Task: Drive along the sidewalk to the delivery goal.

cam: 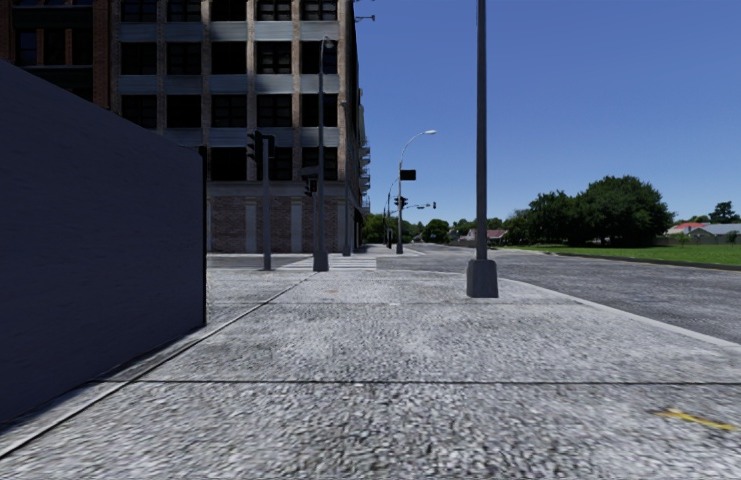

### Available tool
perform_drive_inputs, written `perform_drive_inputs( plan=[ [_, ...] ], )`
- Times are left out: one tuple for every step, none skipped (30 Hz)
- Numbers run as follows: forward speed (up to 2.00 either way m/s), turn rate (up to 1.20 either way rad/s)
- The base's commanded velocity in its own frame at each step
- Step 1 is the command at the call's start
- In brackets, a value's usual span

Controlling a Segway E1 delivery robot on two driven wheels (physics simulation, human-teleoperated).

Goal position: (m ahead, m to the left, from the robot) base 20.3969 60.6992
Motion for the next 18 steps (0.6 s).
perform_drive_inputs(
  plan=[
    [2.00, 0.00],
    [2.00, 0.00],
    [2.00, 0.00],
    [2.00, 0.00],
    [2.00, 0.00],
    [2.00, 0.00],
    [2.00, 0.00],
    [2.00, 0.00],
    [2.00, 0.00],
    [2.00, 0.00],
    [2.00, 0.00],
    [2.00, 0.05],
    [2.00, 0.16],
    [2.00, 0.24],
    [2.00, 0.24],
    [2.00, 0.34],
    [2.00, 0.37],
    [2.00, 0.37]
  ],
)
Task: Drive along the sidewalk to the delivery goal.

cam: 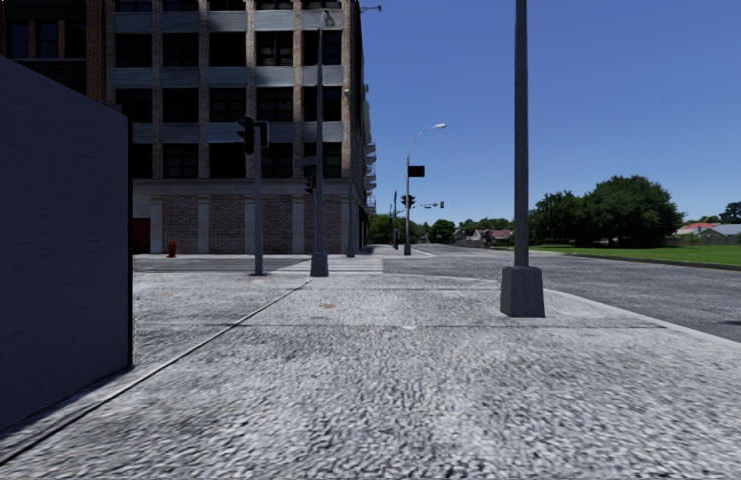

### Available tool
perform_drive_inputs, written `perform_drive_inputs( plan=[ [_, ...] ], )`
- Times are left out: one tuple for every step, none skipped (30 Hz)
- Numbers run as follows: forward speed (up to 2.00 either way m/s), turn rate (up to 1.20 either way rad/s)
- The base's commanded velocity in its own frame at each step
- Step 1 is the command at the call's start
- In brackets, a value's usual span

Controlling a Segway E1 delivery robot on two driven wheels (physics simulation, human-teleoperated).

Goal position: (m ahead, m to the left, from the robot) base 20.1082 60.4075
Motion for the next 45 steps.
perform_drive_inputs(
  plan=[
    [2.00, 0.38],
    [2.00, 0.38],
    [2.00, 0.38],
    [2.00, 0.38],
    [2.00, 0.38],
    [2.00, 0.38],
    [2.00, 0.38],
    [2.00, 0.38],
    [2.00, 0.38],
    [2.00, 0.40],
    [2.00, 0.43],
    [2.00, 0.43],
    [2.00, 0.44],
    [2.00, 0.44],
    [2.00, 0.44],
    [2.00, 0.44],
    [2.00, 0.44],
    [2.00, 0.46],
    [2.00, 0.46],
    [2.00, 0.46],
    [2.00, 0.47],
    [2.00, 0.47],
    [2.00, 0.47],
    [2.00, 0.47],
    [2.00, 0.47],
    [2.00, 0.47],
    [2.00, 0.47],
    [2.00, 0.47],
    [2.00, 0.47],
    [2.00, 0.47],
    [2.00, 0.47],
    [2.00, 0.47],
    [2.00, 0.47],
    [2.00, 0.47],
    [2.00, 0.47],
    [2.00, 0.47],
    [2.00, 0.47],
    [2.00, 0.47],
    [2.00, 0.47],
    [2.00, 0.47],
    [2.00, 0.47],
    [2.00, 0.47],
    [2.00, 0.47],
    [2.00, 0.47],
    [2.00, 0.46]
  ],
)
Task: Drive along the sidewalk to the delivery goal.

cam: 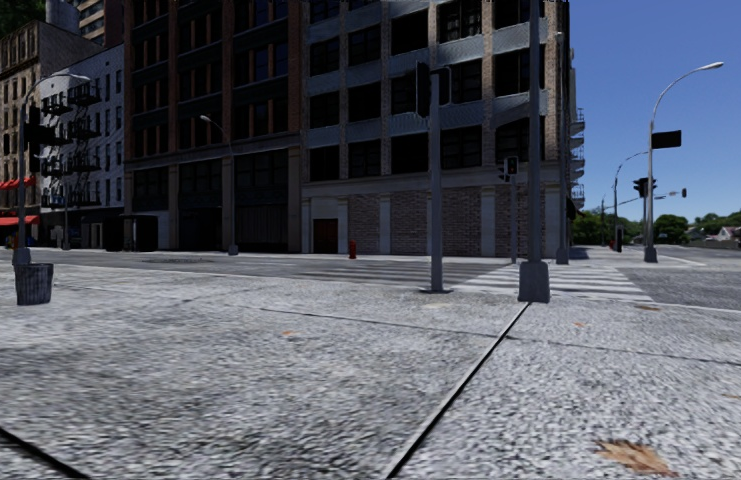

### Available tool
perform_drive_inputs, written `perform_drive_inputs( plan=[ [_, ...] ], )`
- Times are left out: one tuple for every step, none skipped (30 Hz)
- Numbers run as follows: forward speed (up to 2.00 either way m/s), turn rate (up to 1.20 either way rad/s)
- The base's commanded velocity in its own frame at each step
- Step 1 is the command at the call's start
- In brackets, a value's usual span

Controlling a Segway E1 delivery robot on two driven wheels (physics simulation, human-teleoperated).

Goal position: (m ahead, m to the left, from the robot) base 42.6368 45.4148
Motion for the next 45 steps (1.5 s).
perform_drive_inputs(
  plan=[
    [2.00, 0.37],
    [2.00, 0.37],
    [2.00, 0.00],
    [2.00, 0.00],
    [2.00, 0.00],
    [2.00, 0.00],
    [2.00, 0.00],
    [2.00, 0.00],
    [2.00, 0.00],
    [2.00, 0.00],
    [2.00, 0.00],
    [2.00, 0.00],
    [2.00, 0.00],
    [2.00, 0.00],
    [2.00, 0.00],
    [2.00, 0.00],
    [2.00, 0.00],
    [2.00, 0.00],
    [2.00, 0.00],
    [2.00, 0.00],
    [2.00, 0.00],
    [2.00, 0.00],
    [2.00, 0.00],
    [2.00, 0.00],
    [2.00, 0.00],
    [2.00, 0.00],
    [2.00, 0.00],
    [2.00, 0.00],
    [2.00, 0.00],
    [2.00, 0.00],
    [2.00, 0.00],
    [2.00, 0.00],
    [2.00, 0.00],
    [2.00, 0.00],
    [2.00, 0.00],
    [2.00, 0.00],
    [2.00, 0.00],
    [2.00, 0.00],
    [2.00, 0.00],
    [2.00, 0.00],
    [2.00, 0.00],
    [2.00, 0.00],
    [2.00, 0.00],
    [2.00, 0.00],
    [2.00, 0.00]
  ],
)
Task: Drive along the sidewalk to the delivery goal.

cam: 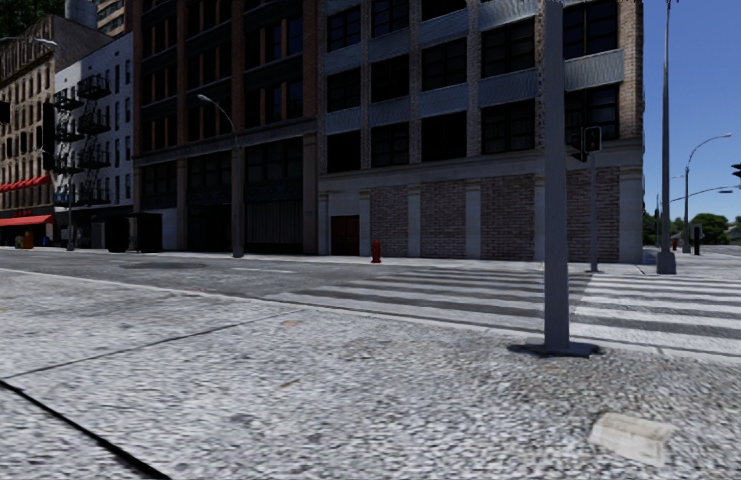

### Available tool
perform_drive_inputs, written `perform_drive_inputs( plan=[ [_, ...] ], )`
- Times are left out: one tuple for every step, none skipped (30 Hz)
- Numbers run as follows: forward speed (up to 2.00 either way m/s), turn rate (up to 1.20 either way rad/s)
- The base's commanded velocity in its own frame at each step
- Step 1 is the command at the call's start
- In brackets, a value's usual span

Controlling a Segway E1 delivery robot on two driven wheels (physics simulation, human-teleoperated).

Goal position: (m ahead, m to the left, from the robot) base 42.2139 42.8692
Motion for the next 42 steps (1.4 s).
perform_drive_inputs(
  plan=[
    [2.00, 0.00],
    [2.00, 0.00],
    [2.00, 0.00],
    [2.00, 0.00],
    [2.00, 0.00],
    [2.00, 0.00],
    [2.00, 0.00],
    [2.00, 0.00],
    [2.00, 0.00],
    [2.00, 0.00],
    [2.00, 0.00],
    [2.00, 0.00],
    [2.00, 0.00],
    [2.00, -0.03],
    [2.00, -0.03],
    [2.00, -0.08],
    [2.00, -0.12],
    [2.00, -0.13],
    [2.00, -0.13],
    [2.00, -0.14],
    [2.00, -0.15],
    [2.00, -0.20],
    [2.00, -0.20],
    [2.00, -0.24],
    [2.00, -0.27],
    [2.00, -0.27],
    [2.00, -0.27],
    [2.00, -0.30],
    [2.00, -0.32],
    [2.00, -0.32],
    [2.00, -0.34],
    [2.00, -0.35],
    [2.00, -0.38],
    [2.00, -0.38],
    [2.00, -0.44],
    [2.00, -0.50],
    [2.00, -0.52],
    [2.00, -0.52],
    [2.00, -0.53],
    [2.00, -0.53],
    [2.00, -0.53],
    [2.00, -0.53]
  ],
)
